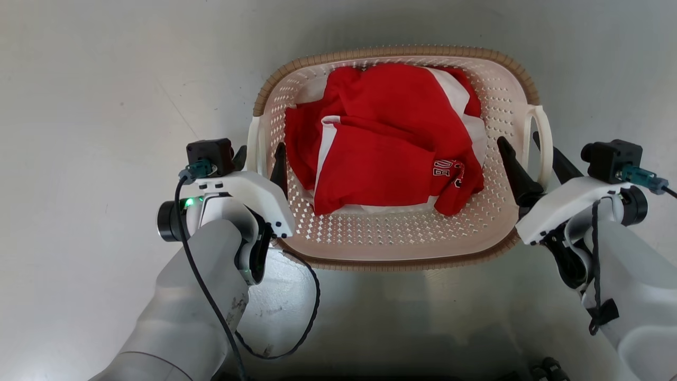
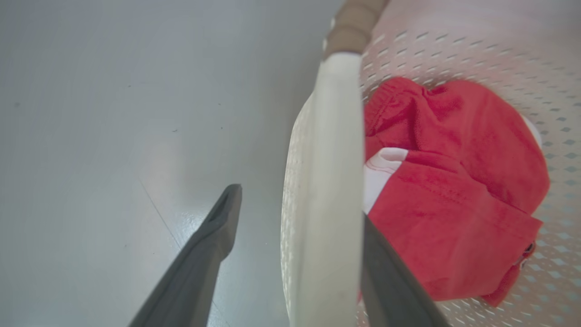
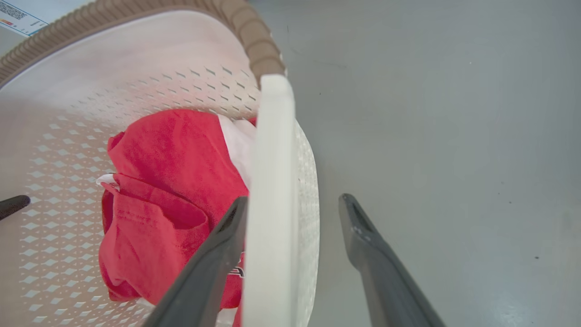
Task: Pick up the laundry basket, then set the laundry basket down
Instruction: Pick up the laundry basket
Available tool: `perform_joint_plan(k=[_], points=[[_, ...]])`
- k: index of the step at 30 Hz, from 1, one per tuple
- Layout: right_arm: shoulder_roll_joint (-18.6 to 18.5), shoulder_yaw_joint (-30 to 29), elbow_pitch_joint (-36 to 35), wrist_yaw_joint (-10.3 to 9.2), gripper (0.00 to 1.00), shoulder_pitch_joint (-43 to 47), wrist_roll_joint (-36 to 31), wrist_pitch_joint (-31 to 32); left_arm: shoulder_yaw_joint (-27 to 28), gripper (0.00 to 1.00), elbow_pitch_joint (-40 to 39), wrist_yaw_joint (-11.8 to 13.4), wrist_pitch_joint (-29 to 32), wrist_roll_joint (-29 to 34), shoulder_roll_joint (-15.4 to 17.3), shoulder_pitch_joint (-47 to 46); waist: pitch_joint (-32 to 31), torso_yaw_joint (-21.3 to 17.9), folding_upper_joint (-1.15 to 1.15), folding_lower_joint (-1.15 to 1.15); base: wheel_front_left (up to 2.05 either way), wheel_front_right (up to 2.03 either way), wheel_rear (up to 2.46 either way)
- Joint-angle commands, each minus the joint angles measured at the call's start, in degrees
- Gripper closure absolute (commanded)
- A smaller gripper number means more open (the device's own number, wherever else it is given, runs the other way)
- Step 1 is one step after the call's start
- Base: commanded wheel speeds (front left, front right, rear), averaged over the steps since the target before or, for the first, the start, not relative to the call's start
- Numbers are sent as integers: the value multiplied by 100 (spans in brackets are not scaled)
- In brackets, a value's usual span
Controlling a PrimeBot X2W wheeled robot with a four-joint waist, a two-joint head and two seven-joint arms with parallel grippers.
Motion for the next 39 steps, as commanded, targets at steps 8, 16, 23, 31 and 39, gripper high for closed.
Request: perform_joint_plan(k=[8, 16, 23, 31, 39], points=[[-62, 385, 95, 1, 100, 120, 304, -38, -76, 100, 89, -114, -36, -252, 103, -4, 37, -12, 0, 0, 0, 0, 0], [-44, 571, 158, 1, 100, 107, 506, -38, -212, 100, 218, -136, -36, -349, 103, 37, -205, -87, 0, 0, 0, 0, 0], [55, 845, 466, 1, 100, 204, 825, -38, -390, 100, 430, -253, -36, -671, 103, 133, -664, -124, 0, 0, 0, 0, 0], [174, 1484, 741, 1, 100, 179, 1356, -22, -835, 100, 771, -505, 0, -1122, 103, 266, -1430, -241, 0, 0, 0, 0, 0], [424, 2142, 1003, 1, 100, 186, 1875, 346, -1180, 100, 1178, -664, 270, -1419, 103, 444, -2410, -456, 0, 0, 0, 0, 0]])
